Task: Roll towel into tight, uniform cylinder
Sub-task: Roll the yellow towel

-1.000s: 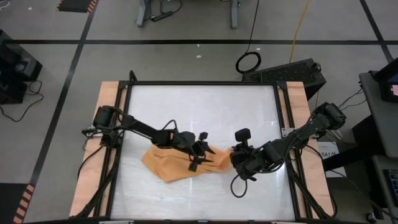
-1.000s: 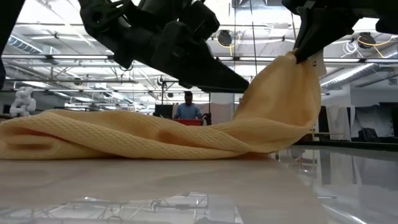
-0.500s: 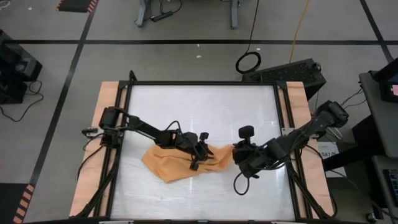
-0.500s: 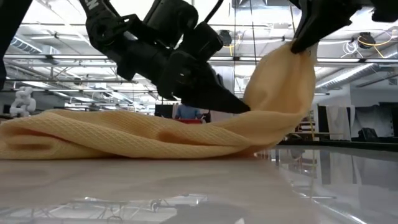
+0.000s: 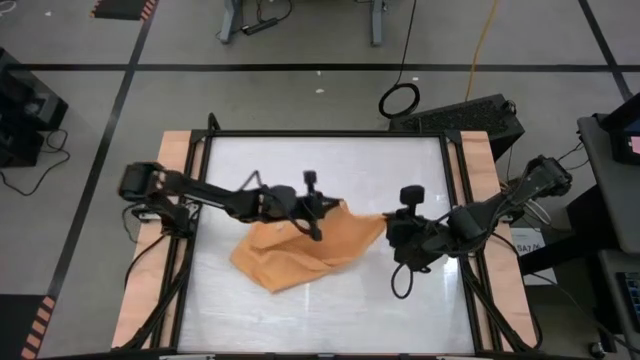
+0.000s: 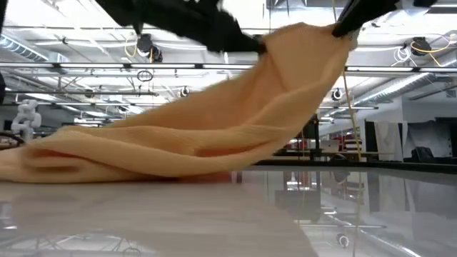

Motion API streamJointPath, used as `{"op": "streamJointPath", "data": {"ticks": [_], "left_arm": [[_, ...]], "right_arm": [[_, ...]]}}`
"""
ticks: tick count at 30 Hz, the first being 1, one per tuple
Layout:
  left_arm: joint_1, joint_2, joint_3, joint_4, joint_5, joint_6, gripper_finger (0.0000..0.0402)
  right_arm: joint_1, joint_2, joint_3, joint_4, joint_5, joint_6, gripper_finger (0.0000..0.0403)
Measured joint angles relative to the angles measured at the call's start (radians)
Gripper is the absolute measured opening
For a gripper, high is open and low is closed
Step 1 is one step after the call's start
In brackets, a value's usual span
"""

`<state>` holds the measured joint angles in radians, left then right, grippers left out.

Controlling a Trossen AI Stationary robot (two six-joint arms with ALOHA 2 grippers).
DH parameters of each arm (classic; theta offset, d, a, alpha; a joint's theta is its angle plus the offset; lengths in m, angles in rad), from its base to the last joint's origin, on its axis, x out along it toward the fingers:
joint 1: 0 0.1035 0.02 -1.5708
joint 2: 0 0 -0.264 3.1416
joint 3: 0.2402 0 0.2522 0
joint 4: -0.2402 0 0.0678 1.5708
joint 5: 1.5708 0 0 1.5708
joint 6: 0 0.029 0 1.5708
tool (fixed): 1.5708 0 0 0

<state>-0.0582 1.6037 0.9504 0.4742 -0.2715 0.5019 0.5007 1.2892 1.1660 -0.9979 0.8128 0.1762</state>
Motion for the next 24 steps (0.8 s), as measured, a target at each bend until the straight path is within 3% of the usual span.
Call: {"op": "streamJointPath", "data": {"ticks": [4,9,14,19,24], "left_arm": [[-0.005,-0.070,0.000,-0.077,0.007,0.000,0.0003],[-0.048,-0.058,0.000,-0.185,0.025,-0.025,0.0003],[-0.112,0.008,0.000,-0.201,0.032,-0.023,0.0002],[-0.165,0.046,-0.001,-0.229,0.032,-0.018,0.0002],[-0.197,0.060,-0.001,-0.220,0.034,-0.015,0.0002]], "right_arm": [[-0.017,-0.038,0.000,0.016,-0.024,0.123,0.0083],[-0.016,-0.036,-0.029,0.051,-0.117,0.374,0.0177],[-0.014,-0.030,-0.237,0.332,-0.190,0.420,0.0252],[-0.006,-0.033,-0.403,0.611,-0.297,0.427,0.0287],[-0.023,-0.040,-0.392,0.642,-0.266,0.306,0.0290]]}}
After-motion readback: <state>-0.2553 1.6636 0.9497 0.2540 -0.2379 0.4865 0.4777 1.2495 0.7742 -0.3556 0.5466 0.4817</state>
